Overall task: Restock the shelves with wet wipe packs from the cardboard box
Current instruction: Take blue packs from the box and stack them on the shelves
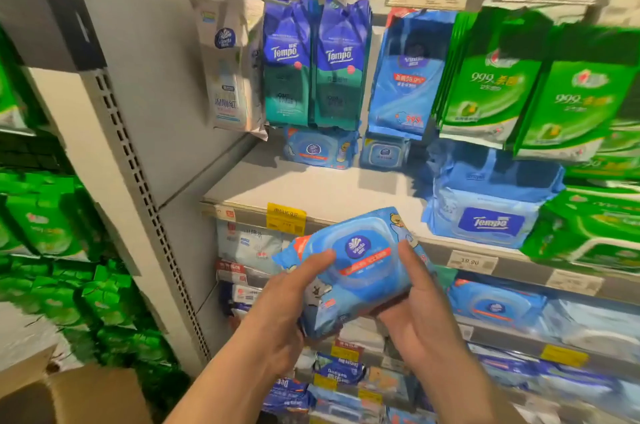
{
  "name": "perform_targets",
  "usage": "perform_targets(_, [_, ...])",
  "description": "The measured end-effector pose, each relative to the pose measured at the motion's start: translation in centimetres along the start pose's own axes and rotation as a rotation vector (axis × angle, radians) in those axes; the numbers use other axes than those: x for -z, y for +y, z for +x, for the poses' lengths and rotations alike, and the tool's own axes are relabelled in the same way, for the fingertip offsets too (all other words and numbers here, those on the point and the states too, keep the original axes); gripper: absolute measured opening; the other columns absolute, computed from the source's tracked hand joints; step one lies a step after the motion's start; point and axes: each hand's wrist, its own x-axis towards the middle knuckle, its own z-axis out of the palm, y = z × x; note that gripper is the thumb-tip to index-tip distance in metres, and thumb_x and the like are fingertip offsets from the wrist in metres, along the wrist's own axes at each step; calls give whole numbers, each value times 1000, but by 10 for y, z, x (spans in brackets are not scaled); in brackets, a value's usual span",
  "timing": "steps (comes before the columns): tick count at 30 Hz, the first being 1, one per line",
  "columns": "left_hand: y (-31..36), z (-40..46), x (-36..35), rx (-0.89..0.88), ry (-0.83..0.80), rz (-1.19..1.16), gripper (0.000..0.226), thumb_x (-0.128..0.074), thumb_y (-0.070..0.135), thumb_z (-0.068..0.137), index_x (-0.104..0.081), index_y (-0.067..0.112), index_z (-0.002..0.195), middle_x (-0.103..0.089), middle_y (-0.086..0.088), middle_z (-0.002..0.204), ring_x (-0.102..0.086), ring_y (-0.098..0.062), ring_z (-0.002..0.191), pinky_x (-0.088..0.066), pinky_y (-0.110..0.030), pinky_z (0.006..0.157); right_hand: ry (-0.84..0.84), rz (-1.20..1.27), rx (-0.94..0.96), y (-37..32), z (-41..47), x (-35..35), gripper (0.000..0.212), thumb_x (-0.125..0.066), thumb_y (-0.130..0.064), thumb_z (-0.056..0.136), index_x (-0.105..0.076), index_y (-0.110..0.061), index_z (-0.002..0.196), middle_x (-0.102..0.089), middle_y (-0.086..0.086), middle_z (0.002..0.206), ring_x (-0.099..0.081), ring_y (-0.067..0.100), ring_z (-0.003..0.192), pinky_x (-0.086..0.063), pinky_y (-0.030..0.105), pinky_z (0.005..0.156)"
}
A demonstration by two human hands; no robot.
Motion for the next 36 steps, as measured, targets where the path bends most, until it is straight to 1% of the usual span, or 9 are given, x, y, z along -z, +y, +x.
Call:
perform_targets(4, [22,35,13,-76,44,74,42,-78,22,74,-70,5,112,-76,-17,98,-74,-32,79,-60,-39,66,-67,-227,16,-14,31,1,55,-77,-43,84,-65,-15,130,-69,25,123,-65,46,112,-44,66,101])
perform_targets(6, [42,55,23,-143,5,121,49,-78,19,70,-68,3,115,-75,-17,103,-74,-34,87,-61,-46,74,-106,-263,50,-22,51,-1,57,-81,-29,77,-65,-14,130,-70,20,126,-64,40,118,-43,57,110])
perform_targets(10, [85,97,39,-230,-63,284,58,-85,22,67,-65,9,120,-74,-14,108,-71,-36,100,-52,-60,94,-271,-472,43,-41,85,-20,62,-81,-20,75,-61,-21,134,-72,13,125,-68,35,111,-51,44,100])
perform_targets(15, [129,152,60,-335,-129,409,38,-78,10,79,-64,8,115,-74,-7,101,-69,-21,72,-53,-26,58,-292,-680,147,-46,145,-53,73,-95,-28,64,-62,-23,129,-74,6,124,-69,32,116,-53,47,101])
perform_targets(17, [139,173,70,-363,-123,490,38,-76,7,81,-63,14,116,-76,-4,105,-73,-21,89,-58,-29,71,-283,-772,206,-45,167,-60,55,-85,-7,76,-62,-21,125,-75,3,119,-70,31,114,-58,45,94])
perform_targets(21, [142,213,93,-368,-71,724,52,-86,14,70,-62,25,115,-75,5,108,-71,-17,103,-55,-43,94,-284,-941,230,-31,200,-63,59,-76,14,79,-59,-20,125,-75,-4,119,-71,19,112,-58,43,96])
perform_targets(24, [137,233,109,-373,13,926,62,-84,47,57,-63,33,114,-74,17,108,-68,-7,104,-52,-42,99,-290,-1062,229,-19,212,-62,62,-82,-6,83,-52,-23,135,-72,-7,126,-70,11,112,-59,38,94])
perform_targets(31, [147,249,98,-435,219,1138,34,-73,33,87,-52,34,114,-61,19,106,-57,-6,93,-41,-22,79,-178,-1319,329,-8,261,-74,61,-78,-50,69,-58,-42,126,-66,-8,123,-68,7,109,-60,38,89])
perform_targets(36, [157,275,95,-396,247,1226,39,-65,35,93,-52,24,128,-63,9,122,-60,-20,115,-42,-25,86,-88,-1280,313,-12,266,-100,43,-78,-18,88,-58,-29,124,-72,-12,113,-63,-15,85,-45,2,63])
